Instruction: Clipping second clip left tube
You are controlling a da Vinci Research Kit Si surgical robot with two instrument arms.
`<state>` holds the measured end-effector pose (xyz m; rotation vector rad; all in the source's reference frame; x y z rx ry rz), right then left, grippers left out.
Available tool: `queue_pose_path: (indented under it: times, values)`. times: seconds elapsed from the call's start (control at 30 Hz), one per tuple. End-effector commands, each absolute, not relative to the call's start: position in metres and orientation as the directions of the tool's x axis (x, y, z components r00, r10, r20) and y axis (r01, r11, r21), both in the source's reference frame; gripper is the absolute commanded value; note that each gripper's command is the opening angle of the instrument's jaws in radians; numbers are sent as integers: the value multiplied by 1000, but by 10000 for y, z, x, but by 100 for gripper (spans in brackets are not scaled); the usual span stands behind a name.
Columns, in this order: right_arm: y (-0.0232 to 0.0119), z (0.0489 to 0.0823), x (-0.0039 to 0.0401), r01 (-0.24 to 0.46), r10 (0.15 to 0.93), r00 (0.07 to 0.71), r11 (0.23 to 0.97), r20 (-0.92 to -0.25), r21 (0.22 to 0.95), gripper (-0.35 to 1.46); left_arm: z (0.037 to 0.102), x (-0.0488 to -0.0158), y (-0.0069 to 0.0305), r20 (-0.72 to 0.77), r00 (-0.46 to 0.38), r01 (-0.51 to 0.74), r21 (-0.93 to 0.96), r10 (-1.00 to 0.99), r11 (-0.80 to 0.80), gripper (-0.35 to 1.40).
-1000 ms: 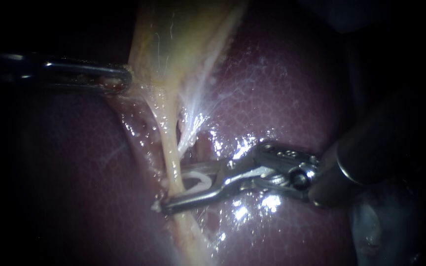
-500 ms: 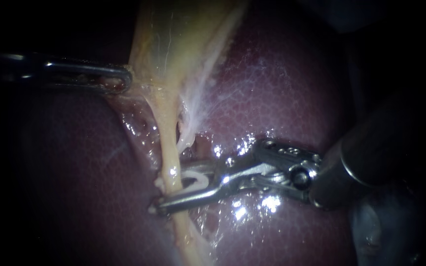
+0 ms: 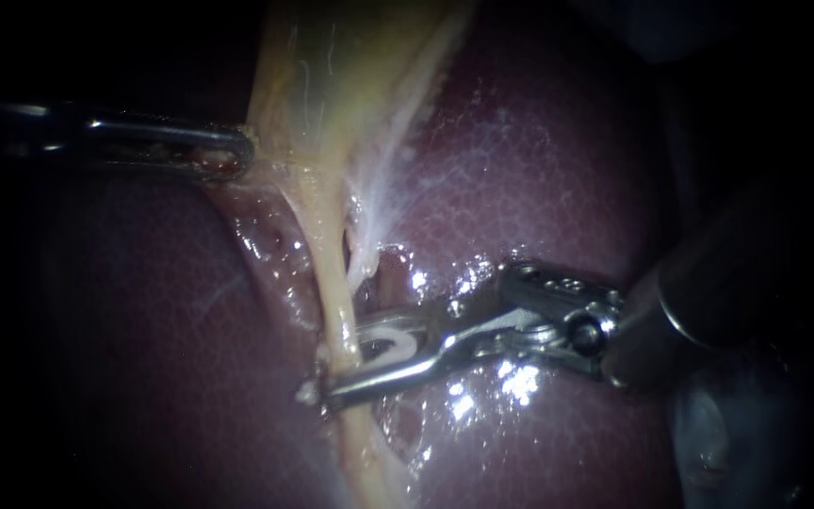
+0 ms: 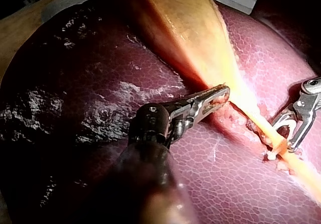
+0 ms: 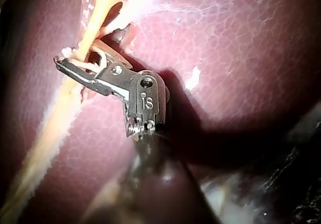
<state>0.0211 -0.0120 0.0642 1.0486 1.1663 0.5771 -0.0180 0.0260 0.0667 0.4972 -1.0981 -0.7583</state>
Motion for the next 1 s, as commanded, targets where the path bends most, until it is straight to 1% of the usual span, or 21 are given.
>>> queue_pose_path:
  times: [0.03,0.13,0.27,0.37,0.53,0.77,0.87,1.0]
  values:
    - [-119,643,206,123,822,342,441,-455,889,45,667,-179,260,604,251,296,696,-756,654,-35]
    - [-118,644,190,93,818,361,447,-448,890,45,667,-179,260,604,251,296,696,-756,654,-35]
    - [-116,639,175,75,797,387,475,-465,877,45,667,-179,260,604,251,296,696,-756,654,-35]
    - [-112,632,167,69,794,381,485,-473,872,45,667,-179,260,604,251,296,696,-756,654,-35]
    - [-100,607,157,73,793,374,492,-481,868,45,667,-178,260,604,251,296,696,-756,654,-35]
    - [-95,575,159,85,789,361,503,-497,860,45,666,-178,260,604,251,296,696,-756,654,-35]
    - [-96,570,165,90,795,347,500,-497,862,45,666,-178,260,604,251,296,696,-756,654,-35]
    - [-97,574,174,90,798,339,500,-498,861,46,666,-179,260,604,251,296,696,-756,654,-35]
